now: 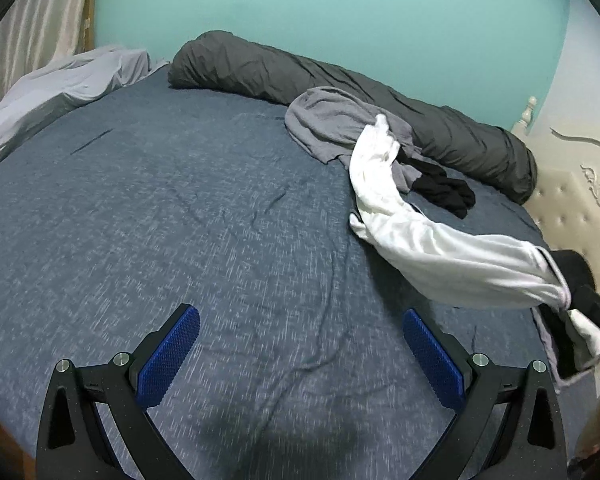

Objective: Fold clothes

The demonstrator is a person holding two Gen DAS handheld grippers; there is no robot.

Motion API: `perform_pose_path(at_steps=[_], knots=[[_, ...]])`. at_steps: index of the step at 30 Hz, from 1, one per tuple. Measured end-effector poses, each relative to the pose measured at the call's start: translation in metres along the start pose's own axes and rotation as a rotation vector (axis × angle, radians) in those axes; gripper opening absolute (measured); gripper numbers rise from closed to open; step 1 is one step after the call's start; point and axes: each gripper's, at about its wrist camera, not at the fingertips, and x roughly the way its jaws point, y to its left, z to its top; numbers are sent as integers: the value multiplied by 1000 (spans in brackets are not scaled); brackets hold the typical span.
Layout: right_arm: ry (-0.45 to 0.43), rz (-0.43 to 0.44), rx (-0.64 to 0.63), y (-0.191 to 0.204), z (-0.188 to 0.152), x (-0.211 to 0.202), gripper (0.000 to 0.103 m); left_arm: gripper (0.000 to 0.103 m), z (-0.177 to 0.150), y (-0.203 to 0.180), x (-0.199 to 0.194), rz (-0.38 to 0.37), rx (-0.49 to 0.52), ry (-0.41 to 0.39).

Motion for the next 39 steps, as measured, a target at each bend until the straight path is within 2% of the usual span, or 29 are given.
perform_pose_path(at_steps=[5,9,14,18,25,28,31,33,34,36,39], knots=[[2,14,-30,25,4,-24,5,103,-6,-3,-22,-26,9,-17],[39,20,-18,38,3,-21,5,103,-11,-1,-27,-41,14,-16],[110,9,32,29,-11,27,5,103,-20,7,-10,-31,13,7],[150,34,94,11,-20,76,5,103,-27,19,23,-18,-7,41],[228,26,154,-23,-33,149,8,103,-43,23,86,-43,-24,86],[262,17,186,-41,-40,174,13,103,-50,17,108,-63,-16,106],[227,30,229,-59,-44,170,17,103,-60,13,119,-76,12,105],[185,49,265,-70,-48,157,29,103,-67,11,128,-87,12,119],[154,58,288,-77,-52,147,31,103,-68,10,131,-96,8,128],[97,43,331,-90,-58,130,42,103,-68,5,135,-108,16,138],[64,-17,403,-110,-74,114,42,103,-67,-3,139,-122,35,147]])
